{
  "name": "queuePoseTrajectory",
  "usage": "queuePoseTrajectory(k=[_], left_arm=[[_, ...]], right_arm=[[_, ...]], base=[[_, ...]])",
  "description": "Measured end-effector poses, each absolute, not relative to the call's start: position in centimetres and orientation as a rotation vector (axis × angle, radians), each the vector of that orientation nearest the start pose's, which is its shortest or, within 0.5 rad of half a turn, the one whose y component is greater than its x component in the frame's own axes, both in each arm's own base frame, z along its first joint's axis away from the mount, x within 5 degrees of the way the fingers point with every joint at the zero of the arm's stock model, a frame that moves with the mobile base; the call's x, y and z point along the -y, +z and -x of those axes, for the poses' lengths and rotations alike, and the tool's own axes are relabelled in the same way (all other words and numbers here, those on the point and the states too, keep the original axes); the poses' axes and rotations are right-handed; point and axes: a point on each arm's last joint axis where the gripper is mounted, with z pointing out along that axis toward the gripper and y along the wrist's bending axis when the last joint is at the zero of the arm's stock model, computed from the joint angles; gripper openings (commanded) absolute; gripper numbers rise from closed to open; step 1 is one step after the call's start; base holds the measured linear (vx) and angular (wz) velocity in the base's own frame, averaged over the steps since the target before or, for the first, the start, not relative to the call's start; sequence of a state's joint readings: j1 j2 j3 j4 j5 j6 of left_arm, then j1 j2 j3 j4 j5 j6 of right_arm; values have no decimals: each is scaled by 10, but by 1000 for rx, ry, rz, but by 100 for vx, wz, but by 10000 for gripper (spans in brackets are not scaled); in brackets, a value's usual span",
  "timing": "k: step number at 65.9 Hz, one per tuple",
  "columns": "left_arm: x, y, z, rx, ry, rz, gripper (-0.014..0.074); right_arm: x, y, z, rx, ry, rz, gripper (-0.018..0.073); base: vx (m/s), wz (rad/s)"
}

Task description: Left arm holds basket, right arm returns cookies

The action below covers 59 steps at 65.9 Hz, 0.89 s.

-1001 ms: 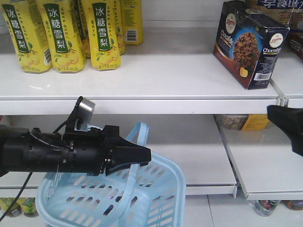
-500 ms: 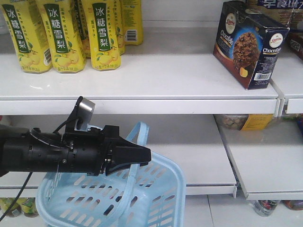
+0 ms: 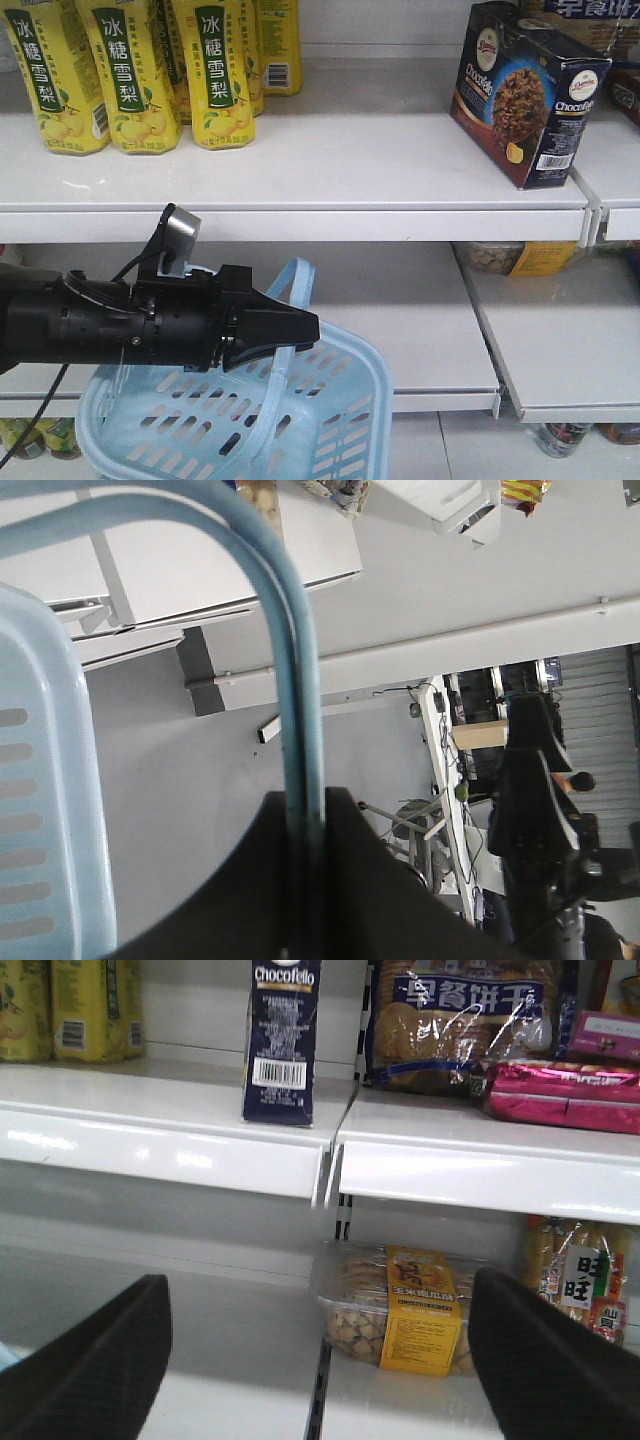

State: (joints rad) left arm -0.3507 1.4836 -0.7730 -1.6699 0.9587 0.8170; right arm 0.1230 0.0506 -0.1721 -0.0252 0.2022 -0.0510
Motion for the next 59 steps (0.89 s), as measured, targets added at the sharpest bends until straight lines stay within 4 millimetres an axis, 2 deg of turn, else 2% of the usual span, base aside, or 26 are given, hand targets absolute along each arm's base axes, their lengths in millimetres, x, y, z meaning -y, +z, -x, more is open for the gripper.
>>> queuePoseTrajectory(k=[3, 12, 21, 31, 40, 59], left_arm=[[165, 255, -235, -2307, -1704, -34, -3], [165, 255, -235, -2307, -1704, -34, -3], [165, 255, -235, -2307, -1704, -34, -3], [165, 255, -235, -2307, -1704, -34, -3], [165, 255, -235, -2307, -1704, -34, -3], [165, 255, -235, -2307, -1704, -34, -3]], right_arm=[[-6, 238, -55, -1558, 35, 152, 559], [-7, 219, -59, -1551, 45, 145, 559], [-7, 208, -60, -1551, 51, 140, 559], [-7, 208, -60, -1536, 54, 137, 526], [-7, 208, -60, -1536, 54, 137, 420], [-7, 208, -60, -1536, 54, 137, 33]], base=[[0, 0], [0, 0], [0, 0], [0, 0], [0, 0], [0, 0]])
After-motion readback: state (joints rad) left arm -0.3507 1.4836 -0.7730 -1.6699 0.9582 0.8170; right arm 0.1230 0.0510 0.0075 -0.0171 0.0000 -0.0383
